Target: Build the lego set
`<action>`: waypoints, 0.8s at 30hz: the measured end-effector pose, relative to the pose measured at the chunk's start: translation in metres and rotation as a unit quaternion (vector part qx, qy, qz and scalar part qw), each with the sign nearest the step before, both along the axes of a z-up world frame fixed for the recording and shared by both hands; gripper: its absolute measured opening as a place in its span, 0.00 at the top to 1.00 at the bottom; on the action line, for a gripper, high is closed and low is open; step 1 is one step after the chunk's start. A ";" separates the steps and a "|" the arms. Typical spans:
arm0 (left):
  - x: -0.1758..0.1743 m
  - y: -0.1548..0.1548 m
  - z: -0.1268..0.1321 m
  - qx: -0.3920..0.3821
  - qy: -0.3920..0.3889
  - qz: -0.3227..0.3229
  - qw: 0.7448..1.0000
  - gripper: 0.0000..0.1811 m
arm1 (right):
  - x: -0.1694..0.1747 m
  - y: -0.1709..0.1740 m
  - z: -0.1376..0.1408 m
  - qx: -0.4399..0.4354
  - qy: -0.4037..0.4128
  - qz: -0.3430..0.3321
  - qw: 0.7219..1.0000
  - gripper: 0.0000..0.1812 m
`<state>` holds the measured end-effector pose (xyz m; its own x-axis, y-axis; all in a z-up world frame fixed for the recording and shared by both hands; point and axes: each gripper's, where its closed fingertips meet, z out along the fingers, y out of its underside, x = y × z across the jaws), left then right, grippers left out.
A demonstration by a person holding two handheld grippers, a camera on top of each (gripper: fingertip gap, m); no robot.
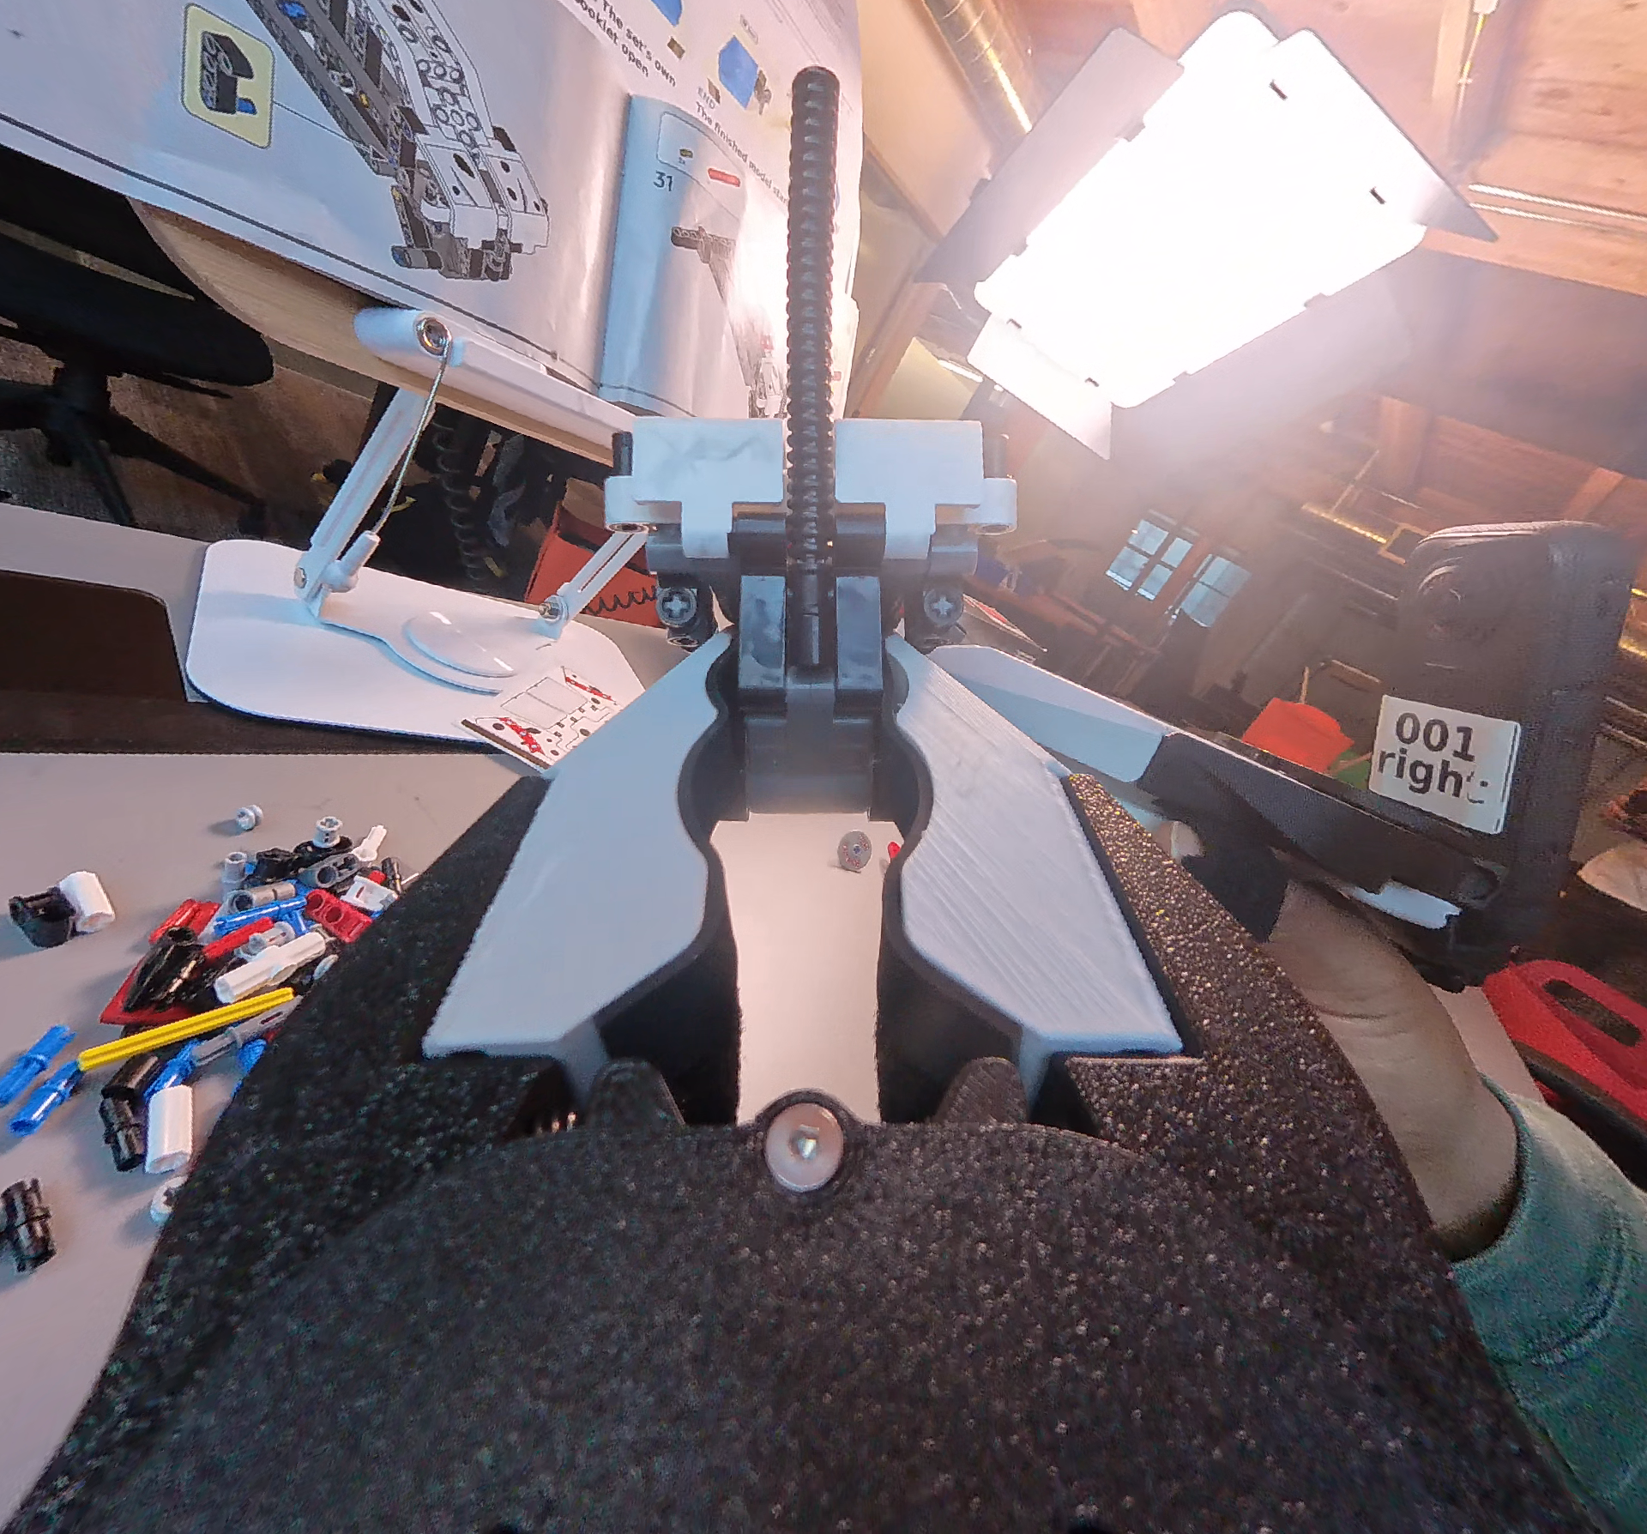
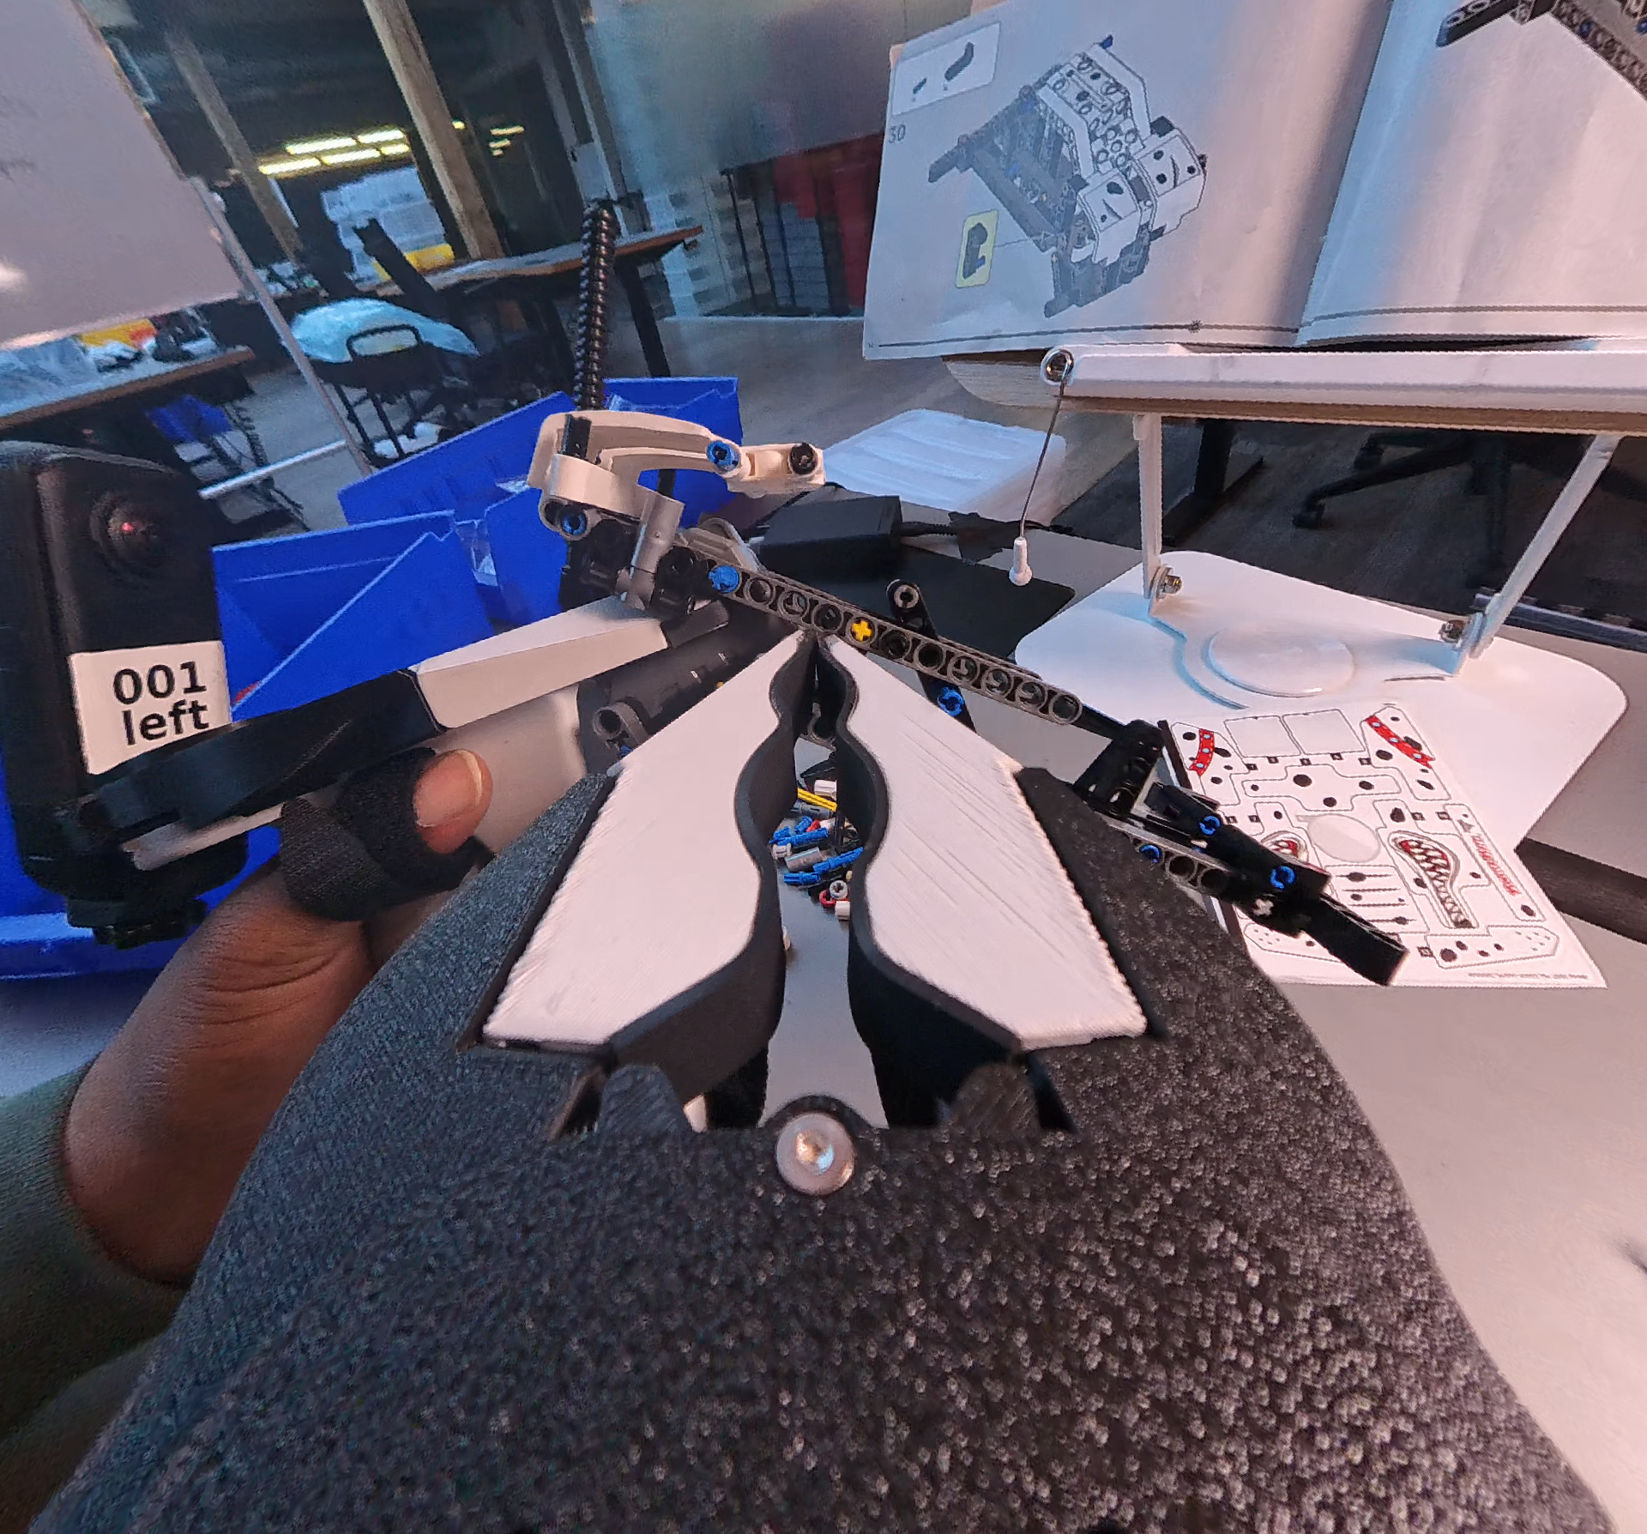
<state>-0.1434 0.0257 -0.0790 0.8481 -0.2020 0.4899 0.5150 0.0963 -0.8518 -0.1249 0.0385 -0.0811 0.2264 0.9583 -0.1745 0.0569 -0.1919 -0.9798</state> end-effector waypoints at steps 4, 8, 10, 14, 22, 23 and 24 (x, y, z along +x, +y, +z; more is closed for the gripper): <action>-0.002 0.000 0.000 0.001 -0.007 0.000 1.000 0.85 | 0.002 0.002 0.000 0.000 0.000 -0.002 1.000 1.00; -0.010 -0.002 0.001 0.006 -0.022 0.004 1.000 0.85 | 0.011 0.012 0.020 0.018 0.022 -0.010 1.000 1.00; -0.015 -0.004 0.003 0.011 -0.028 0.007 1.000 0.85 | 0.019 0.035 0.038 0.033 0.034 -0.035 0.998 1.00; -0.025 -0.008 0.009 0.027 -0.048 0.008 0.998 0.86 | 0.022 0.110 0.071 0.054 0.042 -0.084 0.994 1.00; -0.045 -0.019 0.018 0.053 -0.059 0.016 0.997 0.86 | -0.030 0.217 0.071 0.132 0.032 -0.128 0.982 1.00; -0.047 -0.020 0.018 0.053 -0.060 0.018 0.997 0.86 | -0.034 0.224 0.070 0.132 0.035 -0.133 0.982 1.00; -0.049 -0.021 0.018 0.053 -0.061 0.018 0.997 0.86 | -0.037 0.230 0.071 0.133 0.036 -0.139 0.981 1.00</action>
<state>-0.1924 0.0050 -0.0612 0.7913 -0.2284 0.5672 0.6086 0.2040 -0.7668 -0.1621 0.2681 -0.0106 0.4821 0.8748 0.0479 -0.0333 0.0730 -0.9968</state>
